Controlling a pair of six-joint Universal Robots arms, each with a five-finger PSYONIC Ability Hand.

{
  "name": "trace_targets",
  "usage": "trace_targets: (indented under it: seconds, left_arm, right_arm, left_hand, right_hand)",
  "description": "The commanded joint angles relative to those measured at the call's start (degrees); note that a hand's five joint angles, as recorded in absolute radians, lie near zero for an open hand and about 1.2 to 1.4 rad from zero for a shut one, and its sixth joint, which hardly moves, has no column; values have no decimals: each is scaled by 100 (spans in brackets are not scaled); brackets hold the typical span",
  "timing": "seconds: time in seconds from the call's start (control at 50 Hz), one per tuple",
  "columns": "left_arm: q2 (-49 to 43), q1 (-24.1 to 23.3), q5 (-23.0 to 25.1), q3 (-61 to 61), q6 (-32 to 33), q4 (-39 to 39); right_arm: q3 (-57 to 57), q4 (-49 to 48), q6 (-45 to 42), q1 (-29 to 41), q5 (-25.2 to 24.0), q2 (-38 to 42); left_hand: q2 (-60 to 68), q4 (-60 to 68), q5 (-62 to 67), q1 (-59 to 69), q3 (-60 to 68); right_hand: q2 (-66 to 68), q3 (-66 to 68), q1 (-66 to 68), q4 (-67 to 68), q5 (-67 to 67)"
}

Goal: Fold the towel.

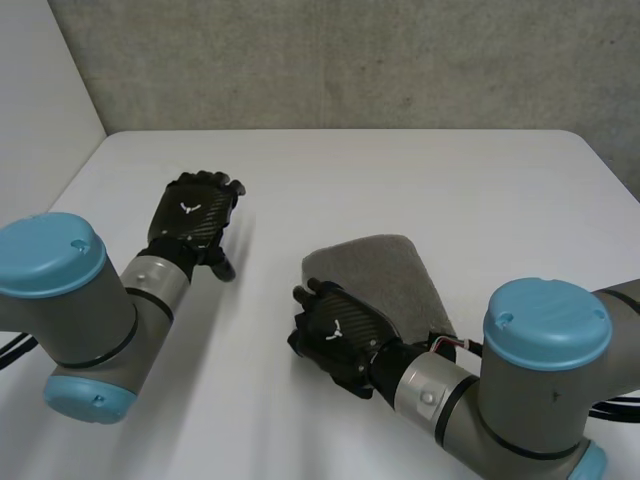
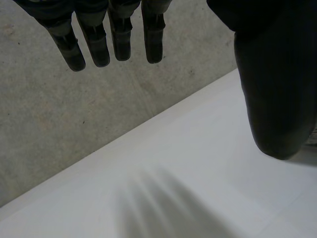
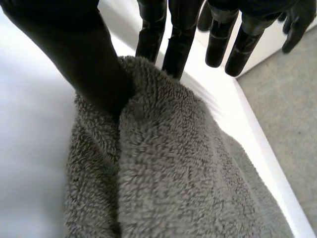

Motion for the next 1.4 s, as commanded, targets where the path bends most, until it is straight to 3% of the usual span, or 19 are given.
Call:
trace_targets:
  seconds: [0.02,0.14,0.22,0.36,0.4,0.54,0.78,1.02,1.18,1.4]
  left_arm:
    - [-2,-108,33,148,-17,22]
    - [-19,-319,16,456,-132,22]
    - [-46,-539,16,754,-639,-13]
    - [-125,-653,16,1089,-1749,-347]
    - [-274,-776,16,1220,-2247,-574]
    - [-642,-1189,7,1484,-2689,-865]
    - [-1469,-1743,-46,1906,-2681,-1190]
    - [-1874,-1805,-528,1722,-2540,-1279]
    - [-1935,-1770,-775,1643,-2048,-1235]
    - [-1673,-1761,-889,1608,-2030,-1270]
  right_arm:
    - [-24,50,444,-410,280,-172]
    - [-41,59,1785,-1006,350,-847]
    - [-208,94,3086,-1516,359,-1217]
    - [-691,575,4266,-2114,306,-1061]
    - [-797,753,4303,-2212,297,-866]
    - [-1157,1253,4338,-2484,271,-103]
    - [-1175,1368,4364,-2493,201,399]
    - [-1149,1307,4294,-2273,130,812]
    - [-1131,1298,4294,-2080,157,830]
    - [-1123,1315,4285,-1860,236,655]
  left_hand:
    - [-325,-311,-174,-338,-277]
    - [-342,-311,-191,-354,-277]
    - [-325,-311,-174,-338,-277]
    - [-342,-311,-191,-354,-277]
    - [-325,-311,-174,-338,-277]
    - [-308,-311,-157,-321,-277]
    - [-224,-311,-73,-237,-277]
    - [-207,-311,-56,-220,-277]
    - [-258,-311,-107,-270,-277]
    - [-342,-311,-191,-354,-277]
  right_hand:
    - [-4324,-266,-4588,-437,-4611]
    - [-4324,-266,-4588,-437,-4611]
    - [-4324,-266,-4588,-437,-4611]
    - [-4324,-266,-4588,-437,-4611]
    - [-4324,-266,-4588,-437,-4611]
    - [-4324,-266,-4588,-437,-4611]
    - [-4324,-266,-4588,-437,-4611]
    - [-4324,-266,-4588,-437,-4611]
    - [-4324,-266,-4588,-437,-4611]
    - [-4324,-266,-4588,-437,-4611]
